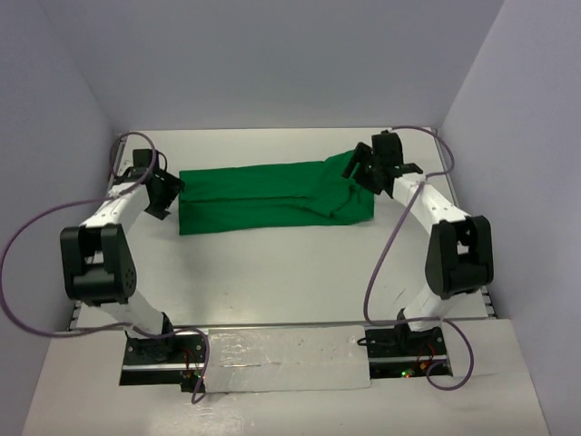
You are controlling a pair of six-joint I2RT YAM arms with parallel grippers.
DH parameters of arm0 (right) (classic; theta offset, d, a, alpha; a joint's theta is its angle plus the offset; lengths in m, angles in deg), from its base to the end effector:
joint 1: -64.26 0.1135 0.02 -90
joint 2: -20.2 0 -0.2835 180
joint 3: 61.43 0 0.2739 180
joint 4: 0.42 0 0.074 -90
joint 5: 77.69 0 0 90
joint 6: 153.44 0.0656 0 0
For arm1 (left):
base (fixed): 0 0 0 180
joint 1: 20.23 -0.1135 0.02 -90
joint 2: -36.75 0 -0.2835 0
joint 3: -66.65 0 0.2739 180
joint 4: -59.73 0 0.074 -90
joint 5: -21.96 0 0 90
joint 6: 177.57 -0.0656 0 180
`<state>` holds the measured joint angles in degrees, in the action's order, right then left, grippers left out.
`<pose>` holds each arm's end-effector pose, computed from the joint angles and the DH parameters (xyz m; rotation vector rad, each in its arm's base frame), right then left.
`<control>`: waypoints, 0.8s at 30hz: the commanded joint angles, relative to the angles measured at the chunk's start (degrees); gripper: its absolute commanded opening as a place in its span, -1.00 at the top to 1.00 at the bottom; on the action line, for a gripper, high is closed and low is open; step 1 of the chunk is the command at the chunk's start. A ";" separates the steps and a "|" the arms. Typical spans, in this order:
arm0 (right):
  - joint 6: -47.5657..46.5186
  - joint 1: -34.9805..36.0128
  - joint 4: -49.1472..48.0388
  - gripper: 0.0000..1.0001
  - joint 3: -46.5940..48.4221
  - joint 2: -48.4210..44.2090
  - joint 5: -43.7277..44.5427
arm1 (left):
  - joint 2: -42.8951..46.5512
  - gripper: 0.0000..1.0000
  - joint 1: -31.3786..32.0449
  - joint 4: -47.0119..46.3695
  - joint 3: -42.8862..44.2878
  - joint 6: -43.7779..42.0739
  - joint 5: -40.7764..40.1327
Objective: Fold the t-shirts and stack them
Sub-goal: Fold the other side of the tshirt into a rectangle
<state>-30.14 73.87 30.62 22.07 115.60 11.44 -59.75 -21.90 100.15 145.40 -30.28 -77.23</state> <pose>0.4109 0.0706 0.2442 0.4754 2.3048 0.3914 0.3857 0.0217 0.1938 -1.3176 2.2110 -0.1594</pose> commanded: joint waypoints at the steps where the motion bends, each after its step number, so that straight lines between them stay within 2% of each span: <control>1: 3.34 -0.16 -5.94 -0.57 -5.92 -4.61 -9.95 | 10.00 -0.62 0.96 -1.97 -2.24 -2.44 -1.71; 10: 5.37 0.58 -8.81 -0.55 -4.49 5.66 -14.77 | 13.18 -0.61 6.57 -1.23 -3.96 -3.68 0.23; 24: 10.90 0.67 -11.20 -0.48 -8.21 9.28 -11.73 | 14.32 -0.60 7.12 0.95 -2.65 -3.89 -0.98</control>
<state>-22.06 74.13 21.93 14.25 123.34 -1.01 -47.27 -15.08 99.93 141.15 -32.97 -77.23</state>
